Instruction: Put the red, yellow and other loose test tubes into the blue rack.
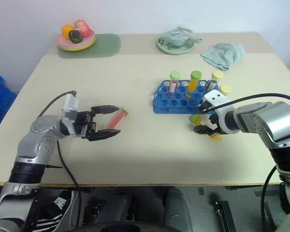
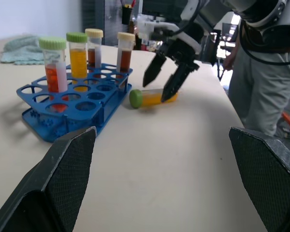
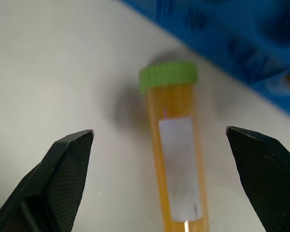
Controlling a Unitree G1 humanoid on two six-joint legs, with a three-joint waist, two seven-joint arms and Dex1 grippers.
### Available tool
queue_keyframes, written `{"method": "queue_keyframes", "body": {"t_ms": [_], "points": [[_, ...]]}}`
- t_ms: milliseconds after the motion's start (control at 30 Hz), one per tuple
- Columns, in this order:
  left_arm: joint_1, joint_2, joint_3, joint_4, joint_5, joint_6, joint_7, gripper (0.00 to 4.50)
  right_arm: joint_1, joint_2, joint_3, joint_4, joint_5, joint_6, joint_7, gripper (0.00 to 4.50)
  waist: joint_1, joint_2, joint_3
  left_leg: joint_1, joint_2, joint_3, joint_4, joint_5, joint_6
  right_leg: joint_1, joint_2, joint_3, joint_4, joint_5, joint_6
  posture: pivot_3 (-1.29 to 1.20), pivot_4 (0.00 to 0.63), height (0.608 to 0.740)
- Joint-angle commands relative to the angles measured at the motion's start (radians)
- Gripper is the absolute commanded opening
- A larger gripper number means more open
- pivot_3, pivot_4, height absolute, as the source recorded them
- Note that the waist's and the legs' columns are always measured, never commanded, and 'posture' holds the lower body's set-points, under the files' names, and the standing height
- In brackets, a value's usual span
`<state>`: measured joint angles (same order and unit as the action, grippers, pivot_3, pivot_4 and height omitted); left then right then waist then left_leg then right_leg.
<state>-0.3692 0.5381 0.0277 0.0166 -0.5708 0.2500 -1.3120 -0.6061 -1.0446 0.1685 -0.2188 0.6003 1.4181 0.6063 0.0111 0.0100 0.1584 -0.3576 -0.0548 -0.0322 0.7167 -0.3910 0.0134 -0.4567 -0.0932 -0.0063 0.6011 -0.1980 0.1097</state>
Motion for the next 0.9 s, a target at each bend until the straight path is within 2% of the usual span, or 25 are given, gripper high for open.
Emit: {"method": "queue_keyframes", "body": {"t_ms": [33,433,633,767,900], "points": [[0.012,-0.002,0.017,-0.034,-0.015,-0.017,0.004,4.50,-0.023,-0.006,0.013,0.019,-0.034,0.016,0.005,4.47,0.000,0.000,0.000,0.000,0.000,0.000,0.000,0.000,0.000,0.000,0.000,0.000,0.000,0.000,0.000,0.00,0.150,0.740],[0.024,0.007,0.019,-0.056,-0.023,-0.007,0.011,4.50,-0.074,0.028,0.081,0.123,-0.118,-0.043,0.049,4.47,-0.001,0.000,0.000,0.000,0.000,0.000,0.000,0.000,0.000,0.000,0.000,0.000,0.001,0.000,0.000,0.00,0.150,0.740],[0.018,0.006,0.020,-0.059,-0.027,-0.004,0.016,4.50,-0.059,0.028,0.090,0.100,-0.131,-0.051,0.076,4.47,-0.001,0.000,0.000,0.000,0.000,0.000,0.000,0.000,0.000,0.000,0.000,0.000,0.001,0.000,0.000,0.00,0.150,0.740],[0.018,0.004,0.019,-0.063,-0.032,0.002,0.018,4.50,-0.049,0.025,0.098,0.093,-0.151,-0.074,0.087,3.27,-0.001,0.000,0.000,0.000,0.000,0.000,0.000,0.000,0.000,0.000,0.000,0.000,0.001,0.000,0.000,0.00,0.150,0.740],[0.020,0.002,0.019,-0.067,-0.034,0.006,0.022,4.50,-0.054,0.039,0.086,0.094,-0.158,-0.060,0.090,3.27,-0.001,0.000,0.000,0.000,0.000,0.000,0.000,0.000,0.000,0.000,0.000,0.000,0.001,0.000,0.000,0.00,0.150,0.740]]}}
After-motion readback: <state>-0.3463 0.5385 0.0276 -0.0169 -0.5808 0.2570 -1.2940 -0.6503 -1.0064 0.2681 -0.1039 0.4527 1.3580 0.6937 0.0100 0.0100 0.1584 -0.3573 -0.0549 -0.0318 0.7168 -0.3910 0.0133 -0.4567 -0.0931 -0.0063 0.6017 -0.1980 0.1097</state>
